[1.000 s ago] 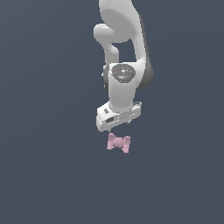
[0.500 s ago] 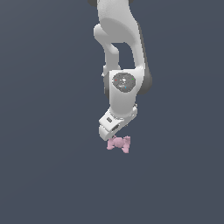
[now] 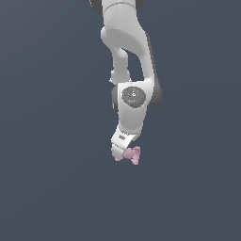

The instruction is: Pick up the object and move it to a goal position.

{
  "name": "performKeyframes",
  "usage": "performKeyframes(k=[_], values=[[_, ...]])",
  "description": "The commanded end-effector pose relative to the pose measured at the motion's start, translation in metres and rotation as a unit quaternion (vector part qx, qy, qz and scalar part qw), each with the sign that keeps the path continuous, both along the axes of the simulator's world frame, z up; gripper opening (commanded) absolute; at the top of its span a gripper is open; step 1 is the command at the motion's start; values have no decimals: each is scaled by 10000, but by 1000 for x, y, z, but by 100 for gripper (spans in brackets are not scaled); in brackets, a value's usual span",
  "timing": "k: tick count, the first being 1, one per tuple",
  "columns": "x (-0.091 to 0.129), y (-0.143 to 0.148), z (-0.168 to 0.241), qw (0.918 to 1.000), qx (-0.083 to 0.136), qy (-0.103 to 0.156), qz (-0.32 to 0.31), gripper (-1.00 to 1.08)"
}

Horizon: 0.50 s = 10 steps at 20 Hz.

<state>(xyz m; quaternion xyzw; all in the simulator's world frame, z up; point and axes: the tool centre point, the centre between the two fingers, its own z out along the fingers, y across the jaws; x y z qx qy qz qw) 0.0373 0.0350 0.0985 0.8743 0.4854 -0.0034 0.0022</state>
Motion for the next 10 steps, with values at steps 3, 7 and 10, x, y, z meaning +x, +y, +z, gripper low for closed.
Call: performKeyframes(k=[3,7,10], values=[[4,1,-10,9979,9,-1,644,100],[7,2,-17,9939,19,-3,1107,100],[8,2,-21,9905,26,-6,1376,100]])
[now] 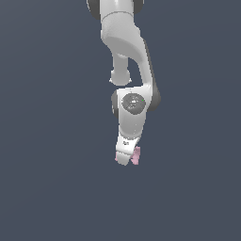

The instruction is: Pick up the object and move it to a goal position.

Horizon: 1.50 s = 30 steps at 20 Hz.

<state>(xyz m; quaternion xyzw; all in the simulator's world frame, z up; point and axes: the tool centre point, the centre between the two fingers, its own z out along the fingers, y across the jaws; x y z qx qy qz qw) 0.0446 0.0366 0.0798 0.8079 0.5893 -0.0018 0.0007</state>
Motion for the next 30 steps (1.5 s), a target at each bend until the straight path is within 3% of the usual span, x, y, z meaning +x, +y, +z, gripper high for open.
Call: performKeyframes(k=[1,15,29,30], values=[[1,0,-3,9997,6,-4,224,100],[3,1,-12,9984,16,-7,563,100],[3,1,-59,9983,15,-8,587,100],[3,1,-59,9983,15,-8,587,-100]])
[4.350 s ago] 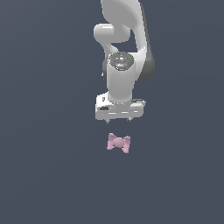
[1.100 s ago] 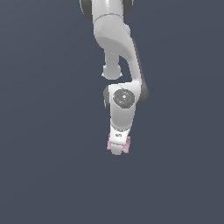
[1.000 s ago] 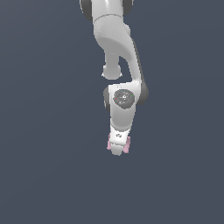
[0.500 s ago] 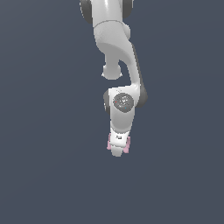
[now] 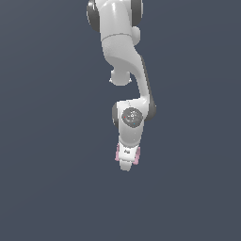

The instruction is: Pick up the object and move it to a goal position.

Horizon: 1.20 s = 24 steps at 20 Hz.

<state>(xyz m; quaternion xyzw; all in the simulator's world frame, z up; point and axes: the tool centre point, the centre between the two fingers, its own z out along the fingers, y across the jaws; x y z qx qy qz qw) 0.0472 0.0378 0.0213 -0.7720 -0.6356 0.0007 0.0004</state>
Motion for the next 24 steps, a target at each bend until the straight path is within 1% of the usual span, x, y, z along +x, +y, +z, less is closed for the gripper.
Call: performKeyframes(k=[1,14,19,24], values=[[1,0,0,10000,0,-7,0,-100],[0,-1,3,10000,0,-7,0,-100],[-5,-6,18,10000,-3,-7,0,-100],[-13,-16,44,10000,-5,-7,1,-100]])
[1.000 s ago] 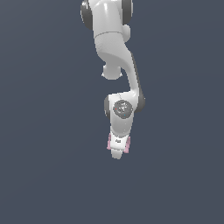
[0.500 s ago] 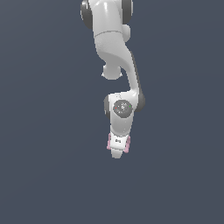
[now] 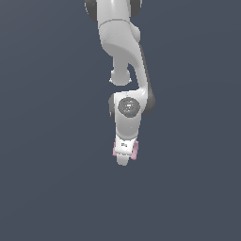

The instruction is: Pick up the object and move it to a goal position.

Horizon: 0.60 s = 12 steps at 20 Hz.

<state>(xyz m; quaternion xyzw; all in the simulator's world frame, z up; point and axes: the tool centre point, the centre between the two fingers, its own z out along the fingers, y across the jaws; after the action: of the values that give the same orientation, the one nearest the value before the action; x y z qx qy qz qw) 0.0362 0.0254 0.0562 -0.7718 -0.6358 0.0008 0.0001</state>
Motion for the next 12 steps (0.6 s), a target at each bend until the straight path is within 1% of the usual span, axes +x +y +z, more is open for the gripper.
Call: performKeyframes(k=[1,5,12], values=[[-5,-6,16,10000,-4,-5,-1,-100],[-15,-17,48,10000,-7,-5,0,-100],[-36,-41,117,10000,-10,-3,3,-100]])
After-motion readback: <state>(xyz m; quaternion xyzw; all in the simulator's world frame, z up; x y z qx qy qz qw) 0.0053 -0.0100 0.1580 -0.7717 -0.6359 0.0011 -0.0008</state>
